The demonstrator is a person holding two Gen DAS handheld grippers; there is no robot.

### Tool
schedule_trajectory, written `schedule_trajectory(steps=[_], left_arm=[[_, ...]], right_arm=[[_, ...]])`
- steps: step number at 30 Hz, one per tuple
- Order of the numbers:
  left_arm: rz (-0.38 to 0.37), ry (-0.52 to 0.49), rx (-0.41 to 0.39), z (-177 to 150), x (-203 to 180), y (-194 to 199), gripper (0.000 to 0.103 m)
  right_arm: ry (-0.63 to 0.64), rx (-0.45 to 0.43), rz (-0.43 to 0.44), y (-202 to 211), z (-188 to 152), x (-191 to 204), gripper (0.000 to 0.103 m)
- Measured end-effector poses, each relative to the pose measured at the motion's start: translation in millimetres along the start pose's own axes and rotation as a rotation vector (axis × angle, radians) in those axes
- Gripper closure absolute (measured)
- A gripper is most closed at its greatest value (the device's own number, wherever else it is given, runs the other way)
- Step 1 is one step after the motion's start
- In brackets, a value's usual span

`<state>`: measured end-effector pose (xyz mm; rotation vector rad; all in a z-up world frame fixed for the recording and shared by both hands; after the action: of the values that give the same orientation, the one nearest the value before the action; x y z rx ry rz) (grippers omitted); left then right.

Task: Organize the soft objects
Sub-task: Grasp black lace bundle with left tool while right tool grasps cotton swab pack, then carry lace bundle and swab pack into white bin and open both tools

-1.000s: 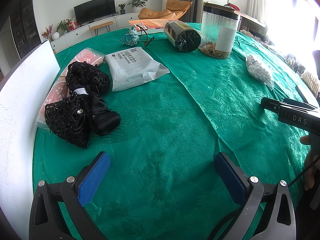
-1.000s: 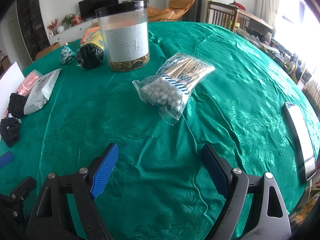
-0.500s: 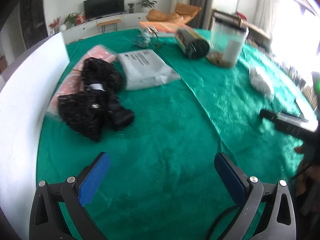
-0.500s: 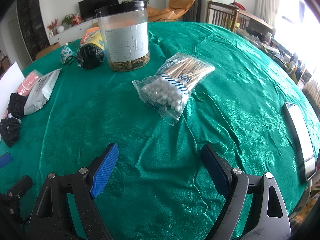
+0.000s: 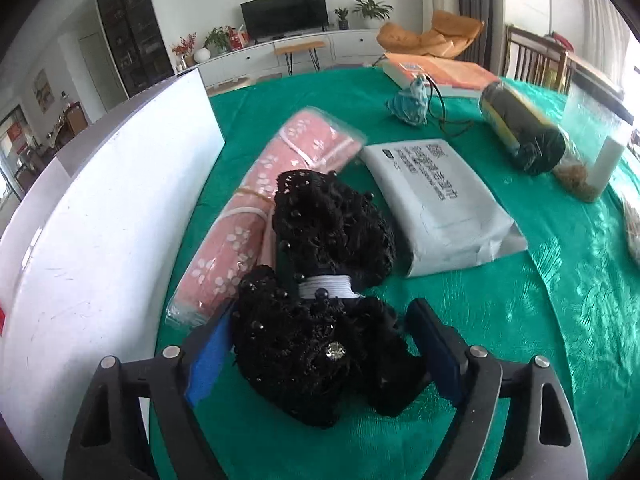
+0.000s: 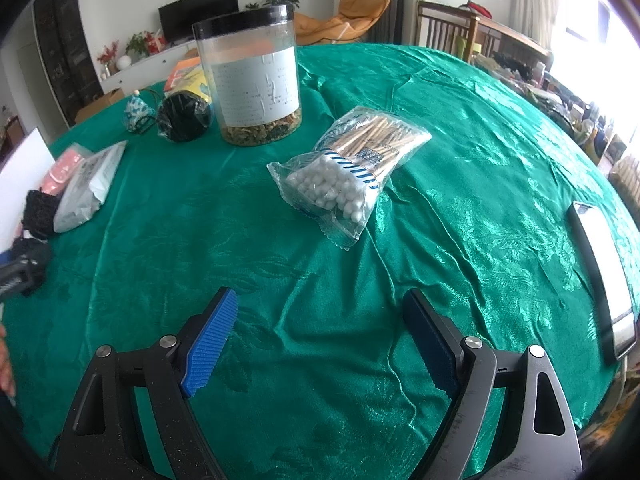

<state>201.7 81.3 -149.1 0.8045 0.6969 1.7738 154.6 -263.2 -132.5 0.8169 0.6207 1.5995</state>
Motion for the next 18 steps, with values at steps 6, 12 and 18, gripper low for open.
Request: schedule_trajectory(steps=[6, 12, 18], left_arm=[[-0.07, 0.032, 0.016, -2, 2, 4, 0.07], [-0.209, 0.084, 0.038, -11, -3, 35, 0.073], [-0.323, 0.113, -0.002, -5, 6, 82, 0.073]], right_arm=[[-0.226, -0.207, 0.14, 42, 49, -39, 0.016], [-0.268, 0.051, 0.134, -33, 93, -44, 0.017], [-0.225, 0.094, 0.057, -53, 93, -52, 0.072]])
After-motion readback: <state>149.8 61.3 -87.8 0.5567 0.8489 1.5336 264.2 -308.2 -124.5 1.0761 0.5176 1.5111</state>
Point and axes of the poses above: each gripper's, at about its wrist camera, not at the fingertips, and y roughly against the way its jaws point, x to its left, z to its top, the point moved 8 cm from there along -y, roughly the way its jaws point, and after that the axes turned 7 degrees about z, right-handed, at the moved point
